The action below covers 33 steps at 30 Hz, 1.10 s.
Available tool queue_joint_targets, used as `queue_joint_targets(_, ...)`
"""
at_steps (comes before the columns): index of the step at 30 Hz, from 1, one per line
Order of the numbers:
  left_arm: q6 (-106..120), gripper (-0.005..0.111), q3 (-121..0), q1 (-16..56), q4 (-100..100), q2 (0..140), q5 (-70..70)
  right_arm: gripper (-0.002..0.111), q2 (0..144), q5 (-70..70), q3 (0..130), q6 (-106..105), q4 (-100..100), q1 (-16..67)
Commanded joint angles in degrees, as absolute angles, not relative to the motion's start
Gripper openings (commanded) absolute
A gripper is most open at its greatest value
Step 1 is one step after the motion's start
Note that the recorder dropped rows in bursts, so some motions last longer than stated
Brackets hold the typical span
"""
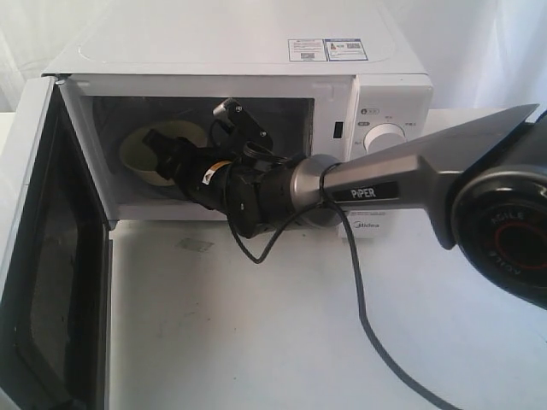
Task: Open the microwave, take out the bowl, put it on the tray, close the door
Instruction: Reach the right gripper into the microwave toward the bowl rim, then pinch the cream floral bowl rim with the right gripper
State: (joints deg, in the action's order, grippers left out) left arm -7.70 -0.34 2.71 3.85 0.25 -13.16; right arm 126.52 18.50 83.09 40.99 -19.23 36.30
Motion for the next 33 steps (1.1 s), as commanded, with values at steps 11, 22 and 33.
queue_joint_targets(11,-7.5,0.0,0.0,2.7,3.4,0.0,-13.3,0.019,126.8,18.3,84.0,39.1,-19.2,35.9)
queue_joint_targets(22,-7.5,0.0,0.0,2.7,3.4,0.0,-13.3,0.0,126.7,19.5,83.9,38.6,-19.2,35.9)
queue_joint_targets(33,-7.5,0.0,0.0,2.7,3.4,0.0,-13.3,0.0,122.6,13.7,83.1,38.7,-15.3,35.9)
